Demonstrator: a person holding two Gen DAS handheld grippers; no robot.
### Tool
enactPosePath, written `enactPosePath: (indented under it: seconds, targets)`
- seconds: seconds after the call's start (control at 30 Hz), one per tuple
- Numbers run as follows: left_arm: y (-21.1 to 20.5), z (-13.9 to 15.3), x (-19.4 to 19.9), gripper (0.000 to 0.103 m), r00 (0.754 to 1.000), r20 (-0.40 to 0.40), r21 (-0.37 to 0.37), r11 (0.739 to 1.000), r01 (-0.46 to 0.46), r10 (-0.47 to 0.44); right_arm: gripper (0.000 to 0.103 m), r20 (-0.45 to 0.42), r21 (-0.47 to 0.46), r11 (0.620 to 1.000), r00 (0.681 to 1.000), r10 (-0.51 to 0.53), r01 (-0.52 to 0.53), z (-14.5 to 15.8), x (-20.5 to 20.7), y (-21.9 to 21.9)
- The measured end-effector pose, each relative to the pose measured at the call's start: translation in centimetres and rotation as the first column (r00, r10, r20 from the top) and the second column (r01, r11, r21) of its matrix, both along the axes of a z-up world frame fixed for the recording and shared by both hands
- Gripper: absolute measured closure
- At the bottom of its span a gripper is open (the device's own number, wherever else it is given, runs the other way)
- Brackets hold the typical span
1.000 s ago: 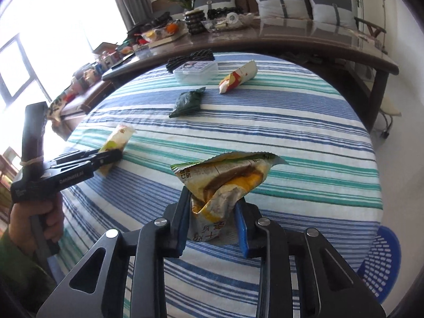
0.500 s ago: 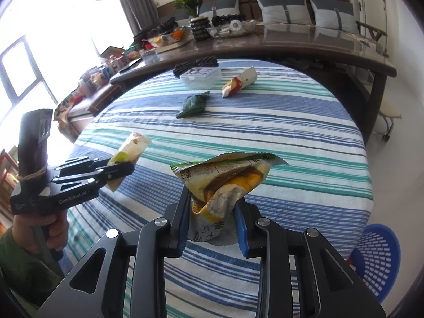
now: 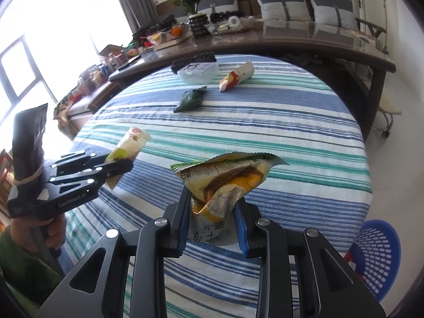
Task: Collect trash
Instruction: 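Lift both held bags up off the table, then carry both bags over the wastebasket and open both grippers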
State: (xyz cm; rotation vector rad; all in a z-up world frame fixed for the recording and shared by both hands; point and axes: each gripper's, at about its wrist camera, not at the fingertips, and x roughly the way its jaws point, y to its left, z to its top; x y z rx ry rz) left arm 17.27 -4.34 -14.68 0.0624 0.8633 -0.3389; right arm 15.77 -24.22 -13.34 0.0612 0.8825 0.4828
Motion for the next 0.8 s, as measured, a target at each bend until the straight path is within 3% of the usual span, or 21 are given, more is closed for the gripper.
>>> enactPosePath:
  seconds: [0.2,0.4,0.6,0.8]
  targets:
    - [-1.7,0.8,-0.7,0.083,0.997,-0.037,-0.084,0.995,0.058,-0.062,0.073,0.009,0.034,0.999,1.000,-0.018,0.018,0.7,-0.3,-1.6]
    - [-8.8,2.7,-2.3,0.083,0.973,-0.035,-0.143,0.965,0.221,-0.228,0.073,-0.008,-0.023,0.982,0.982,-0.187,0.187,1.5,-1.4,-10.1]
    - [-19.1,3.4,-3.3,0.083,0.916,-0.058,-0.208,0.902,0.378,-0.397,0.073,-0.134,-0.104,0.922,0.914,-0.384,0.372,-0.4,-2.0,-20.7]
    - [-28.2,1.1,-2.4,0.083,0.869,-0.132,-0.247,0.865,0.438,-0.477,0.073,-0.220,-0.116,0.861,0.833,-0.508,0.495,-3.4,-2.3,-28.6]
